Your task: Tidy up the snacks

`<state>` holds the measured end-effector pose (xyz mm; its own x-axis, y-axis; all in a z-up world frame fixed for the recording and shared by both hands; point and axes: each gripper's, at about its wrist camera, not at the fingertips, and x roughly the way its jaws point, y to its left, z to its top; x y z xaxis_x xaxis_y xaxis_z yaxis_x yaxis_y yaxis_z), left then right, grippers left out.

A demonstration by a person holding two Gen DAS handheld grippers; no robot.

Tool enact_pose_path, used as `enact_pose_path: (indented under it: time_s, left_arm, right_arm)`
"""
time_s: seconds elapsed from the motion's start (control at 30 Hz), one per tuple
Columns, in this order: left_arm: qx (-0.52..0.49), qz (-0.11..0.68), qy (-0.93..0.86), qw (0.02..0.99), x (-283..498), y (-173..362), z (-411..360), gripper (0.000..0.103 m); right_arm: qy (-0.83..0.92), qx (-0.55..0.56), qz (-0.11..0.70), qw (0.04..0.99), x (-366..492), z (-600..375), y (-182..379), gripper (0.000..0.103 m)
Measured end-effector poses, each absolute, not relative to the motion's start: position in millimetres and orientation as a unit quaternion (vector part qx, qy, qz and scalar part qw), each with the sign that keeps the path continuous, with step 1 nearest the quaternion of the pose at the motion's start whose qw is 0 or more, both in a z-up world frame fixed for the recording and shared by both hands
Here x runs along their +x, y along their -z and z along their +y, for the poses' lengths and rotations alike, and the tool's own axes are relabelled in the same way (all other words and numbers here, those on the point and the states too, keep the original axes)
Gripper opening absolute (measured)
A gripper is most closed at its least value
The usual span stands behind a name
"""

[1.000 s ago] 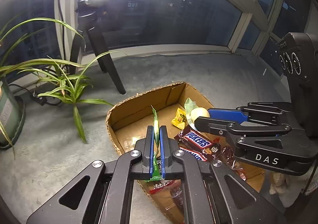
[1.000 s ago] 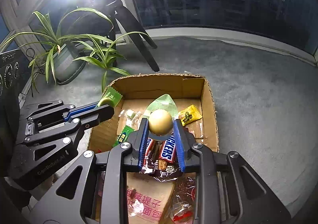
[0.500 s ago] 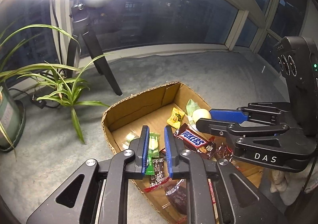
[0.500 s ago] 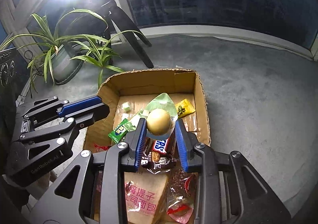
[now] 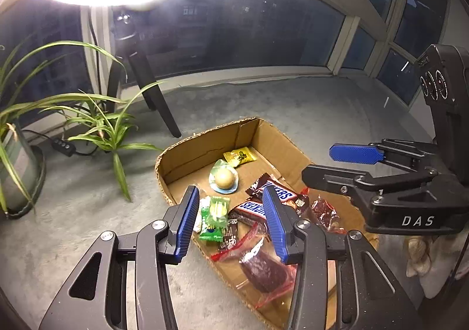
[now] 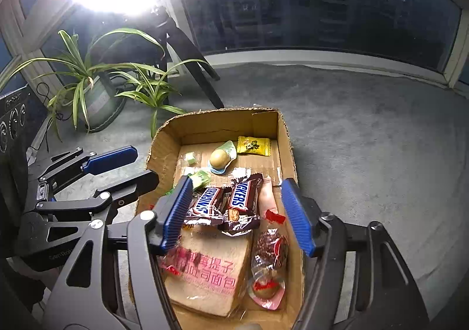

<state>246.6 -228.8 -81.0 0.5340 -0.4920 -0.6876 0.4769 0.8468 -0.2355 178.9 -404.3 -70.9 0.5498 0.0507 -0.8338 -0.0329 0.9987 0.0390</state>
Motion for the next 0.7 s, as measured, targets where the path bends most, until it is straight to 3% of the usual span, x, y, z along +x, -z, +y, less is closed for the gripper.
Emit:
enact_pose_path:
  time_s: [0.27, 0.37, 0.53, 0.63, 0.7]
  left_arm:
    - [-0.008, 0.391, 0.272, 0.879, 230, 70, -217, 0.05]
    - [-0.004, 0.387, 0.265, 0.883, 222, 65, -212, 0.057]
    - [0.0, 0.374, 0.256, 0.892, 200, 54, -195, 0.057]
    - [-0.004, 0.37, 0.251, 0.894, 187, 46, -184, 0.057]
    - [-0.008, 0.364, 0.249, 0.897, 177, 40, -177, 0.062]
  right_arm:
    - [-0.012, 0.007, 0.461, 0.888, 158, -394, 56, 0.079]
    - [-0.011, 0.008, 0.454, 0.891, 149, -388, 48, 0.082]
    - [-0.015, 0.003, 0.436, 0.9, 131, -371, 30, 0.084]
    - [-0.021, 0.004, 0.421, 0.907, 118, -359, 16, 0.091]
    - [-0.022, 0.002, 0.412, 0.911, 110, -351, 8, 0.092]
